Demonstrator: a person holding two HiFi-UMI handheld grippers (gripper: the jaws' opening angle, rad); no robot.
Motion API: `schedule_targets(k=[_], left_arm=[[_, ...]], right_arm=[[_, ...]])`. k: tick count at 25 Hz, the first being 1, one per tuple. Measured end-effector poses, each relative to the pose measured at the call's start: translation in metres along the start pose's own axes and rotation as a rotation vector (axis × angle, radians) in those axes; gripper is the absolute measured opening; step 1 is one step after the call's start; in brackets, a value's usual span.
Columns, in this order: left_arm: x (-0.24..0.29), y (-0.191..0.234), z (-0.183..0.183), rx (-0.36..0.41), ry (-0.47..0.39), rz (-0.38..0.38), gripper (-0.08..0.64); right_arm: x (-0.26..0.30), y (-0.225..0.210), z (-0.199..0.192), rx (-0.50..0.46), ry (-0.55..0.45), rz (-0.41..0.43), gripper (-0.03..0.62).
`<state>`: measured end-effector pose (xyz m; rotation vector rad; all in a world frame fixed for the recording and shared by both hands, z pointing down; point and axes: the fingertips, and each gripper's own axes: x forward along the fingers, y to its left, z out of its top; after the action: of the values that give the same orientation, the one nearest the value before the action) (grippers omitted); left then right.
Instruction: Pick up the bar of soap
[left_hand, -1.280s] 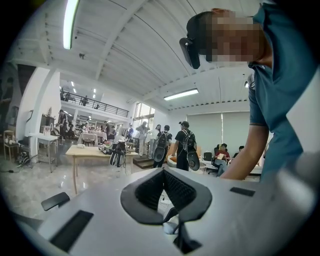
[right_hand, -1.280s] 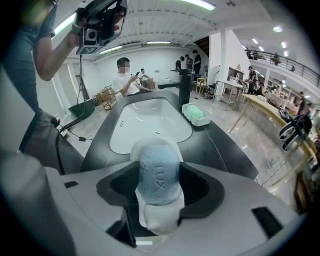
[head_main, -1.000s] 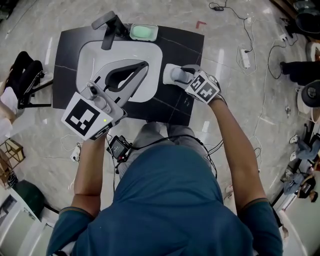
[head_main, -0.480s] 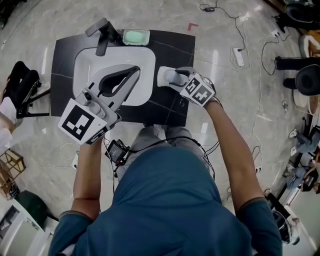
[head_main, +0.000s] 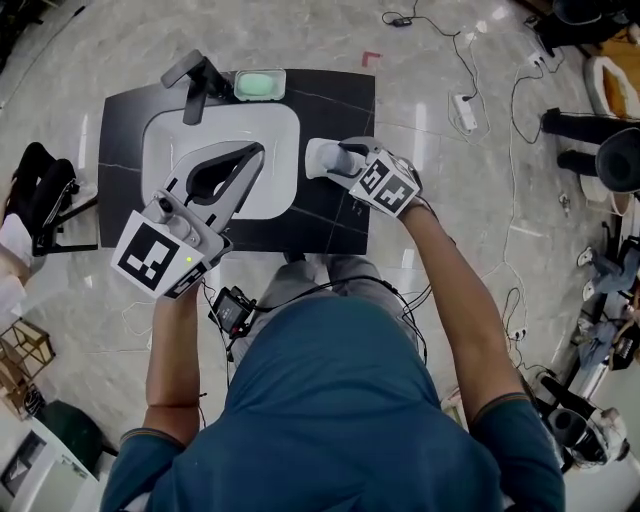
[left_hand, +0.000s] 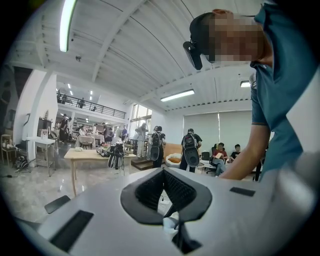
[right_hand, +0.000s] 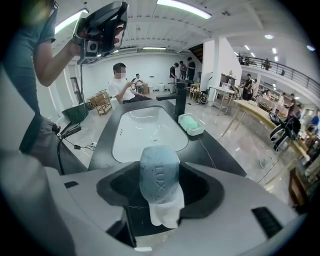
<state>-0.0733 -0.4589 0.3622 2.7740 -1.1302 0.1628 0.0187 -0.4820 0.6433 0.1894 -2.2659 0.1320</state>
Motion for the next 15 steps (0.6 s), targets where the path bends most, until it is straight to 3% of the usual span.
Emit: schedule_targets(k=[15], left_arm=[[-0.011,-0.007,0.007,0.015,-0.013,-0.023,0.003]], right_arm=[[-0.036,0.013,0.025,-0.007,-0.050,-0.077,0.261]])
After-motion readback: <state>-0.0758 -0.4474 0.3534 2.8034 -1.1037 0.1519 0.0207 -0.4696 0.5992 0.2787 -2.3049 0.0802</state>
